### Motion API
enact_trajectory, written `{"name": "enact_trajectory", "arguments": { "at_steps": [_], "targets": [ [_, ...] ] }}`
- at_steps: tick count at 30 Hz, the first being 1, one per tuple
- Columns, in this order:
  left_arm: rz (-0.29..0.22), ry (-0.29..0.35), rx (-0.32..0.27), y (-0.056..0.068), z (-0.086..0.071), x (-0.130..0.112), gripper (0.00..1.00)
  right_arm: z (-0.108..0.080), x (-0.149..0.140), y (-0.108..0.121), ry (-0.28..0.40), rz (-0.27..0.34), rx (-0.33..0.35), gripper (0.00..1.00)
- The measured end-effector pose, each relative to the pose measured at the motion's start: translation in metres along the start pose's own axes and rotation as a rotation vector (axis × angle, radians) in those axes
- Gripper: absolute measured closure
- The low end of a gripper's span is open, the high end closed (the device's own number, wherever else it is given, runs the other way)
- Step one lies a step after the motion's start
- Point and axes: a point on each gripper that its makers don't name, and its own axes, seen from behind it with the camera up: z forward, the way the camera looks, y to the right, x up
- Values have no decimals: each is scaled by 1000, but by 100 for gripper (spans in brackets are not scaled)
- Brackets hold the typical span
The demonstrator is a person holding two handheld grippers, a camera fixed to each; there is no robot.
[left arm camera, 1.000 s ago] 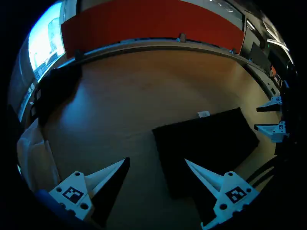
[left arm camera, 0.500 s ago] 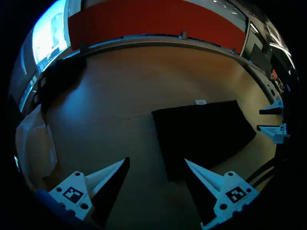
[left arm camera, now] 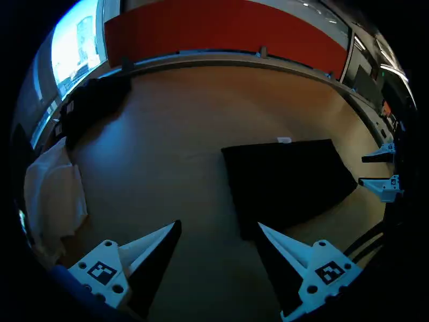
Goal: Fold towel
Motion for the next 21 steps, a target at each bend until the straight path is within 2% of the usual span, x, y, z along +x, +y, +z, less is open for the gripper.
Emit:
{"name": "enact_trajectory", "arguments": {
  "at_steps": [14,21],
  "targets": [
    [-71,-10,51,-26,-23,-28,6,6,6,-17,1,-40,56,2],
    [-91,-15,70,-36,-33,-40,6,6,0,-24,-15,-62,88,5]
  ]
}}
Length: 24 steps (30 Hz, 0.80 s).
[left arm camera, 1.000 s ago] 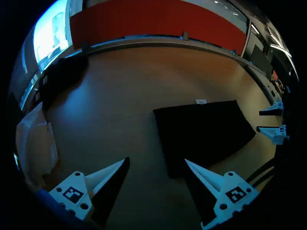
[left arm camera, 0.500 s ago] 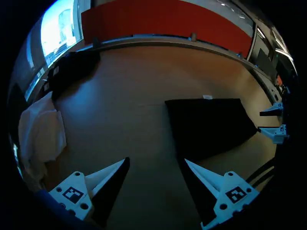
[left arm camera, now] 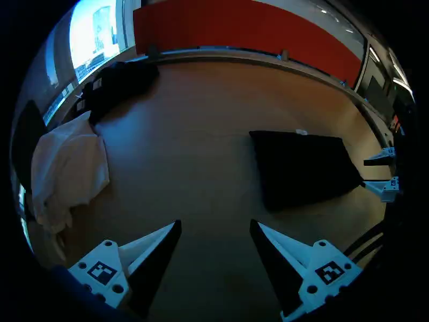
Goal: Fold towel
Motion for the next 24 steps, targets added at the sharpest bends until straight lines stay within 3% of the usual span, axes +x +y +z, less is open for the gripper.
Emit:
{"name": "enact_trajectory", "arguments": {
  "at_steps": [7,18,24],
  "targets": [
    [-17,-5,12,-9,-9,-9,6,-1,-16,-10,-31,-15,50,27],
    [-42,-15,22,-17,-14,-20,6,-2,-27,-6,-53,-31,83,41],
    [-46,-18,23,-19,-15,-21,6,-1,-30,-4,-60,-45,85,43]
  ]
}}
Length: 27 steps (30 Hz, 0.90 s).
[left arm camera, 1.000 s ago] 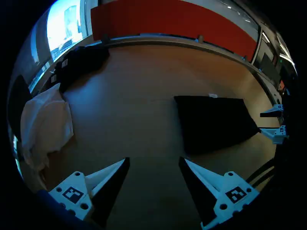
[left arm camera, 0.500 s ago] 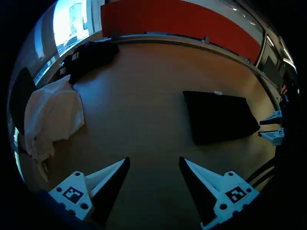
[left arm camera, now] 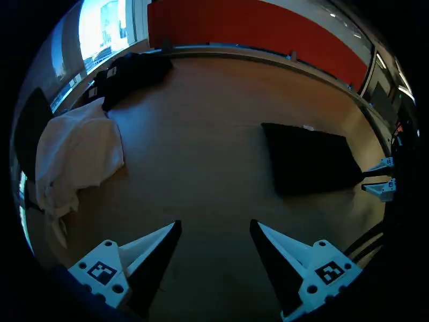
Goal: Fold towel
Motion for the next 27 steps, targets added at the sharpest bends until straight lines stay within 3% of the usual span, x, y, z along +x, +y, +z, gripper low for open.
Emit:
{"name": "enact_trajectory", "arguments": {
  "at_steps": [3,9,15,27],
  "targets": [
    [0,0,1,-1,0,0,6,1,0,-1,0,-4,5,52],
    [-5,-2,-3,-1,0,-1,6,3,1,-1,5,-11,14,52],
    [-6,-5,-1,-2,1,-2,6,4,0,0,5,-25,13,61],
    [-10,-9,-1,-3,1,-4,6,5,6,2,25,-9,10,95]
  ]
}}
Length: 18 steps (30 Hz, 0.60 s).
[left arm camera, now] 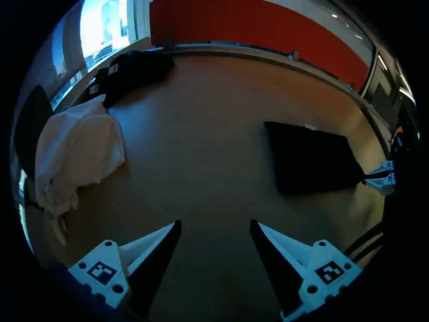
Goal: Fold towel
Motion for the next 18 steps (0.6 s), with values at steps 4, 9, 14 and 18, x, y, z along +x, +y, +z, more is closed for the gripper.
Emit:
{"name": "enact_trajectory", "arguments": {
  "at_steps": [4,9,14,18],
  "targets": [
    [-1,-2,-1,1,0,-2,6,-1,3,0,9,6,-3,95],
    [-1,-3,-2,2,0,-2,6,-3,4,2,10,7,-12,95],
    [2,-1,0,1,0,0,6,-10,6,5,13,0,-30,95],
    [0,3,2,1,0,2,6,-20,13,7,33,-2,-45,95]
  ]
}}
